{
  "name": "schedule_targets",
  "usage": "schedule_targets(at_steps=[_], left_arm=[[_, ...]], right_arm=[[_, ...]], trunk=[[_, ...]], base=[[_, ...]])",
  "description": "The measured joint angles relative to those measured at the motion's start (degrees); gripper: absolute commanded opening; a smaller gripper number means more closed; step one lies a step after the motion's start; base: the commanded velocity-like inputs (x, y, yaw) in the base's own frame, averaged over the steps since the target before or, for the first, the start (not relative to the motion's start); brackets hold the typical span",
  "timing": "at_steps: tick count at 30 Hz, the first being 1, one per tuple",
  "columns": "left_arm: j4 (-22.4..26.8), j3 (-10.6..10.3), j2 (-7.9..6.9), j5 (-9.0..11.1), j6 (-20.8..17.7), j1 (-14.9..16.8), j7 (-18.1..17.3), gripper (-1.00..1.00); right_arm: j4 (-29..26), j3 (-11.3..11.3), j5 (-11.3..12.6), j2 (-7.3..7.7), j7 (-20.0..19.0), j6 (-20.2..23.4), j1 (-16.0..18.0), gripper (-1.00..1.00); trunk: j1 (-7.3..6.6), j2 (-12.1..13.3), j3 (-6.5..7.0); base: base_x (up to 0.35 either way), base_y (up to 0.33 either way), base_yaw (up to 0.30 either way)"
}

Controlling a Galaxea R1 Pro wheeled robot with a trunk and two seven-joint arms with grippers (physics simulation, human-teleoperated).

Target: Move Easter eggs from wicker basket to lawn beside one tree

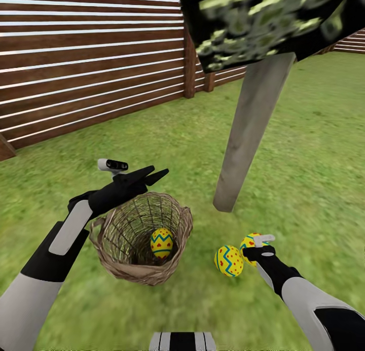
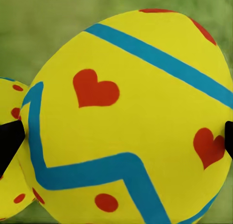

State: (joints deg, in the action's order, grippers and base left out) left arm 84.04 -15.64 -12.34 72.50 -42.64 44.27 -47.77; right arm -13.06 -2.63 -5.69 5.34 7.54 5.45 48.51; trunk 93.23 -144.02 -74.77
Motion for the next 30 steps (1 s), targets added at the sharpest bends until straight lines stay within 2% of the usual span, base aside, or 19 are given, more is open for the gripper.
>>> schedule_targets(at_steps=[30], left_arm=[[0.1, 0.0, -0.1, 0.3, 0.0, 0.0, 0.0, 1.0]], right_arm=[[-0.5, 0.0, -0.4, 0.1, 0.0, -0.7, 0.0, -1.0]], trunk=[[0.77, -0.4, -6.65]], base=[[0.0, 0.0, 0.0]])
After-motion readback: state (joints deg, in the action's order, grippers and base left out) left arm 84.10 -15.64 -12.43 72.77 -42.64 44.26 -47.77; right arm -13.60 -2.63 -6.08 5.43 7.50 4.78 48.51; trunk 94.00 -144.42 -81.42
